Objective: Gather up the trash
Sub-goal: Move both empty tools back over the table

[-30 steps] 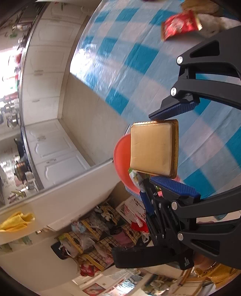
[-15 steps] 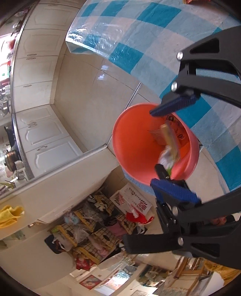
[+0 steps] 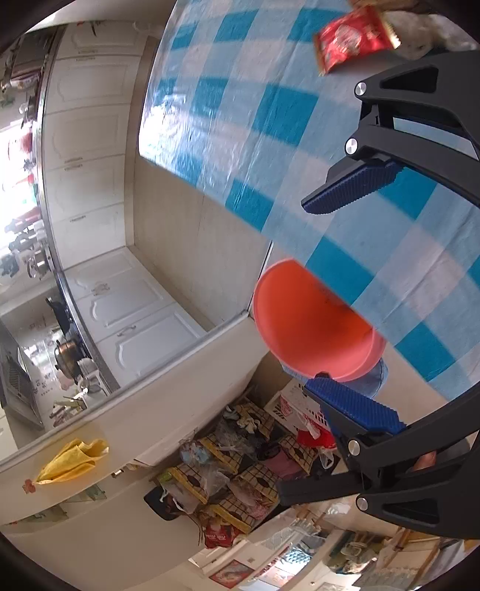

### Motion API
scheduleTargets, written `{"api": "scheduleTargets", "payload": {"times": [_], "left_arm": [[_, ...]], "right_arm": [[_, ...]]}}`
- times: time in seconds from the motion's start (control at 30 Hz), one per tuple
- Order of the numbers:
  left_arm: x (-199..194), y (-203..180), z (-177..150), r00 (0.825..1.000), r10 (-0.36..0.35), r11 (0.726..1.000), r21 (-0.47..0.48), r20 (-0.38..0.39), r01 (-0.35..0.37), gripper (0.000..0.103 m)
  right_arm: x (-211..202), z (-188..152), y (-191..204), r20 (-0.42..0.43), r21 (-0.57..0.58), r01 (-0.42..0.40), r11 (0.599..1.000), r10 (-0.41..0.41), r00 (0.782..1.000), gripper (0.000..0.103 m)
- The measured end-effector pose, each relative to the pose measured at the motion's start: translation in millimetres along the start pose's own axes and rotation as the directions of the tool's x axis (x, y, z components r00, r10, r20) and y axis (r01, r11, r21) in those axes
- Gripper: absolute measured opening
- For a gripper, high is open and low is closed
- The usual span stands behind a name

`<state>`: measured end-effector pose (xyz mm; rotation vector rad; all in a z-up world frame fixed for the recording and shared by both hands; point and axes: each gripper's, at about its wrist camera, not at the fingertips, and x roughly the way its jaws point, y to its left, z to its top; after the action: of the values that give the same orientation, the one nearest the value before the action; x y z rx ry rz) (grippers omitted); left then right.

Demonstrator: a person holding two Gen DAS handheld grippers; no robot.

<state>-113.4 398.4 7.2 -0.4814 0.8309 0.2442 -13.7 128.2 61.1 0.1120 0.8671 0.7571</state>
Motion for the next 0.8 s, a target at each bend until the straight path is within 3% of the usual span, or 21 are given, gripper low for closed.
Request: {"api": "scheduleTargets", "payload": {"times": [0.47, 0.8], "left_arm": [[-28, -63, -19, 0.993, -0.111, 0.989, 0.094, -0.033, 0.114, 0.094], [-35, -128, -37, 0.975, -0.195, 0.958, 0.192, -0.110, 0.213, 0.094]], "right_arm": [[-74, -56, -37, 0.057, 0.067, 0.171, 0.983, -0.175, 0.983, 0.091], [-129, -101, -80, 0.092, 0.122, 0.266, 0.956, -0.278, 0.956, 0.091]]}}
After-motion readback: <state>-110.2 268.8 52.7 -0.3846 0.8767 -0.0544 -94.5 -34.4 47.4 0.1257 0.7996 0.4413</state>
